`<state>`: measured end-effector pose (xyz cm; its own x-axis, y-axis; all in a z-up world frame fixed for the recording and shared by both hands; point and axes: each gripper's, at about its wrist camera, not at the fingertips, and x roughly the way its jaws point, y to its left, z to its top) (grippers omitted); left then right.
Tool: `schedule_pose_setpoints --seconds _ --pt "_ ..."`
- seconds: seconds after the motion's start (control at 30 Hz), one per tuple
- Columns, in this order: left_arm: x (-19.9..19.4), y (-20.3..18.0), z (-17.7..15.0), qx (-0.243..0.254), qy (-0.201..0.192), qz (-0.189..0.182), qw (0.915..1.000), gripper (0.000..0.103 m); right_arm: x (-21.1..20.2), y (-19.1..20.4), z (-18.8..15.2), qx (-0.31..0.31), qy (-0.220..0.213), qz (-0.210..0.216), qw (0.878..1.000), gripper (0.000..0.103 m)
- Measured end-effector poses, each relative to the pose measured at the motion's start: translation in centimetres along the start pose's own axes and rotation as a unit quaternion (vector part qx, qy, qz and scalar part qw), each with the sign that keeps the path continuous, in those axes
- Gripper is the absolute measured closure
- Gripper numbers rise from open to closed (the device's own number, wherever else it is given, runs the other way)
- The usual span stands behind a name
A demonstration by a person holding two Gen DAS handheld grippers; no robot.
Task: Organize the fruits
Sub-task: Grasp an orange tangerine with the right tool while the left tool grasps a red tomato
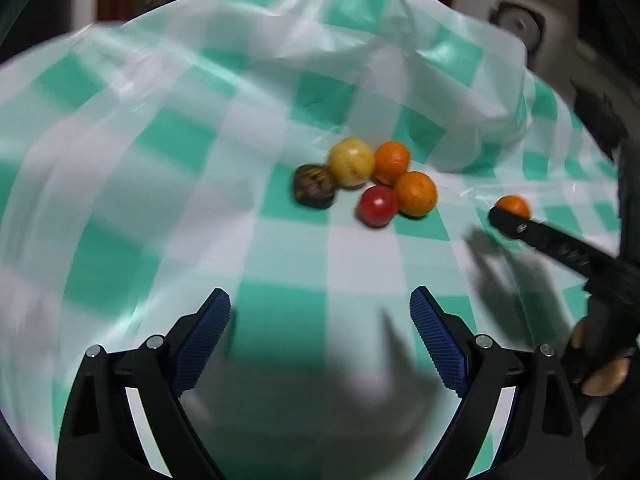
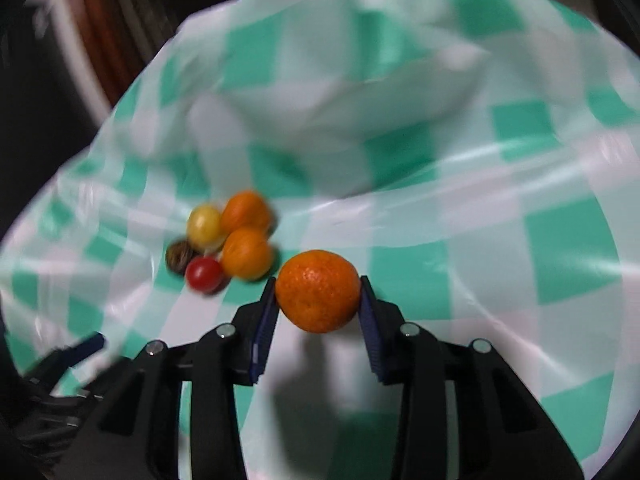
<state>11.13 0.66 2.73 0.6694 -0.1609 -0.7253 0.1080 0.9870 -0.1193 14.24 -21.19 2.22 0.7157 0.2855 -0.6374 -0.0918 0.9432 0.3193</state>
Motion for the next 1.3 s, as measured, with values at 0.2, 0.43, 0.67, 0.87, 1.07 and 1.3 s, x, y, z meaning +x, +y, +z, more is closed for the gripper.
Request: schedule_pose_setpoints --seconds 0.2,0.43,0.67,0.87,1.07,1.3 --pt "3.3 -3.7 2.7 0.058 0.015 -0.005 0.9982 0.037 -1.2 -1.6 0.3 0.04 -0.047 0.002 0.998 0.063" --pt "7.0 -4.6 4.8 0.076 0.039 0.007 0.9963 0.056 -1.8 -2.4 0.3 0.049 -0.058 0.013 0.997 0.063" --pt "7.4 -4.1 4.8 0.087 0.045 0.012 0.9951 0.071 -1.5 -2.4 0.4 0.049 -0.052 0.024 0.997 0.063" --pt "1.8 -2.2 1.5 0.052 0.001 -0.001 0.9986 0.071 -1.2 -2.4 0.4 0.052 -0.045 0.024 0.997 0.063" --pt "-5.2 -1.1 -3.5 0.022 -0.024 -0.016 0.9993 0.071 -0.7 -1.0 0.2 0.02 -0.01 0.034 0.999 0.063" --pt "-11.4 1.3 -8.3 0.01 -0.04 -0.019 0.999 0.071 -4.7 2.2 -4.8 -0.015 0.026 0.048 0.998 0.063"
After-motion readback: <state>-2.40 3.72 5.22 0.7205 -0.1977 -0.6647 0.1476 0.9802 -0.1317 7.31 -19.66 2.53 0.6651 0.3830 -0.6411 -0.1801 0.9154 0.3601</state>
